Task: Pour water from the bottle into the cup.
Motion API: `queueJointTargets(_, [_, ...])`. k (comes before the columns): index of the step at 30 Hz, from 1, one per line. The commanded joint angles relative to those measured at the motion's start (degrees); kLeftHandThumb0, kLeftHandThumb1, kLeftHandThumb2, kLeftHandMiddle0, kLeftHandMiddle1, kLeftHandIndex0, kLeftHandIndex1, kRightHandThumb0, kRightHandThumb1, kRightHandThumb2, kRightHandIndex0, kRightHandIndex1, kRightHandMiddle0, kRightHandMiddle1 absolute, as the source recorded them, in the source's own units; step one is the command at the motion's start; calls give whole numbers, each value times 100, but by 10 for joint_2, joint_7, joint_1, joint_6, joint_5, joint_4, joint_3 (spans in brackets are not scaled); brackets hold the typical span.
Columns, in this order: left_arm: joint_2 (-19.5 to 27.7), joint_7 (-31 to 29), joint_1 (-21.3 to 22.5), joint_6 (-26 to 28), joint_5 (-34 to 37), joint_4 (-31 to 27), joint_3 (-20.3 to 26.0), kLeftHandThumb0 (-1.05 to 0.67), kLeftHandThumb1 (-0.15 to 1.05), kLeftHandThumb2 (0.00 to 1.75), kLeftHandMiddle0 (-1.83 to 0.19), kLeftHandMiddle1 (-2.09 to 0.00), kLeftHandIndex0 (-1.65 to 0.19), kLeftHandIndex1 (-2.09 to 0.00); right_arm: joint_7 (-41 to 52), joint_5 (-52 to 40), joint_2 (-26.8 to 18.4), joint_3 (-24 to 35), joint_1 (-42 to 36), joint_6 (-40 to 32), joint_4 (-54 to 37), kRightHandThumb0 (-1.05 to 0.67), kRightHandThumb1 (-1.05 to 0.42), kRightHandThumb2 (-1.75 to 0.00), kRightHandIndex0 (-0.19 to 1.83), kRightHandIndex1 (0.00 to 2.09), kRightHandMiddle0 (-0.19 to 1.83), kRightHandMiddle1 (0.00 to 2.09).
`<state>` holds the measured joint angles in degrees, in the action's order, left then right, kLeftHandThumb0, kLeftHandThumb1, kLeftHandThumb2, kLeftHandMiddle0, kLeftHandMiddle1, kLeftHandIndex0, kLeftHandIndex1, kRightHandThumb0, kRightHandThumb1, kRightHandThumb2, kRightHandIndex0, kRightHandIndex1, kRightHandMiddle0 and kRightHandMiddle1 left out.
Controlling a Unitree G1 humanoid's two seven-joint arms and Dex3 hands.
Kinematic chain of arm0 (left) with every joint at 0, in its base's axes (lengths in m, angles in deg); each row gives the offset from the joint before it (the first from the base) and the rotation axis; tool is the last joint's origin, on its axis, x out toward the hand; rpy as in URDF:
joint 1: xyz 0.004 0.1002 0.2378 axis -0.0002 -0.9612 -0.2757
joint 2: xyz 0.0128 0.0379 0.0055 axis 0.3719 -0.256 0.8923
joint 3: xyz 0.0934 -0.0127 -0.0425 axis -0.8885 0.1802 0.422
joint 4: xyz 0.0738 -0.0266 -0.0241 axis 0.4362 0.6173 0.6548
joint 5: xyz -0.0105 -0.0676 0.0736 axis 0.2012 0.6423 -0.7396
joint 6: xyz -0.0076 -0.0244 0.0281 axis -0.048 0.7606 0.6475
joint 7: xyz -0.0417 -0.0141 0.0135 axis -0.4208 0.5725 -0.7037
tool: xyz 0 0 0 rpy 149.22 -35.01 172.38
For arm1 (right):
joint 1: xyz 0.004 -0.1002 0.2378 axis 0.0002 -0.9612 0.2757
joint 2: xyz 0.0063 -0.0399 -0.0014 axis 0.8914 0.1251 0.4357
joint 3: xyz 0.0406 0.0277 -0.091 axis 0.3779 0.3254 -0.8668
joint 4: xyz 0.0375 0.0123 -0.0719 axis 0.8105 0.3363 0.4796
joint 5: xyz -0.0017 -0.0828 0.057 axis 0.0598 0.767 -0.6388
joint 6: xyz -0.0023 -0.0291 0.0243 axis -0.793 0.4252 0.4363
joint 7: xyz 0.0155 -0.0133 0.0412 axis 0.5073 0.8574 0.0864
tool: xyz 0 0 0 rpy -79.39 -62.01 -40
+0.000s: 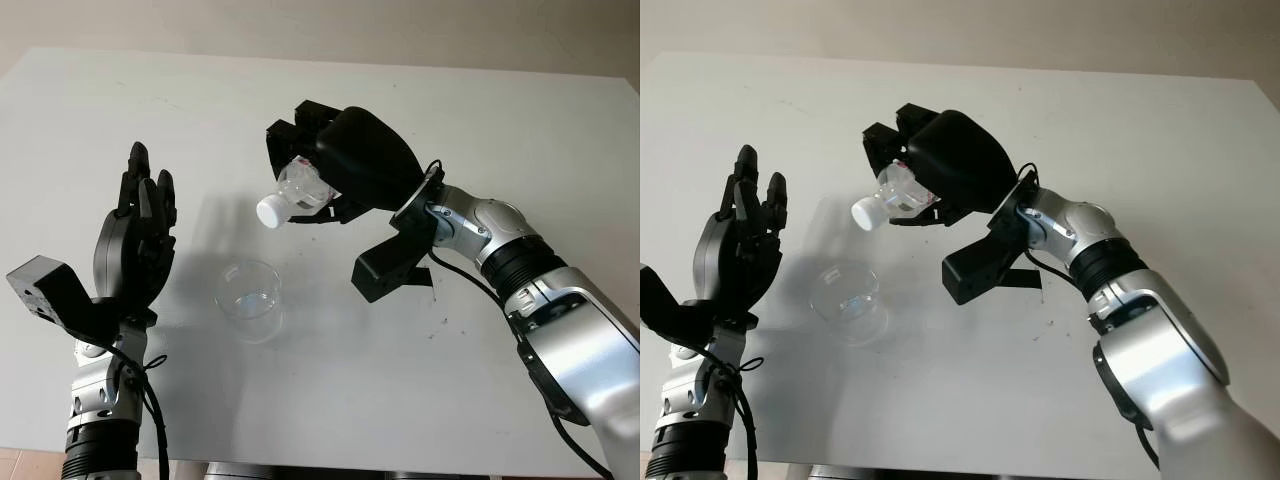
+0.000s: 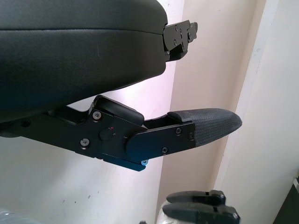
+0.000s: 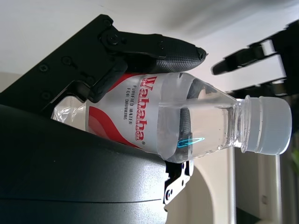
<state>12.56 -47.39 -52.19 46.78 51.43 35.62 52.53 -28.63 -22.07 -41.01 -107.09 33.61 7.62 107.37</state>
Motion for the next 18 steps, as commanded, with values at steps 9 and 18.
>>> queueJointTargets(9, [1, 2, 10, -2, -6, 1, -1, -78, 105, 62, 18, -5, 19, -3, -8, -2, 0, 1, 3, 28, -33, -16, -68, -106, 125, 209, 90, 209])
queueJointTargets(18, [-3, 0, 11, -2, 0, 2, 1, -78, 105, 62, 18, -6, 19, -3, -60, 84, -13, -25, -1, -2, -107, -29, -94, -45, 126, 209, 94, 209])
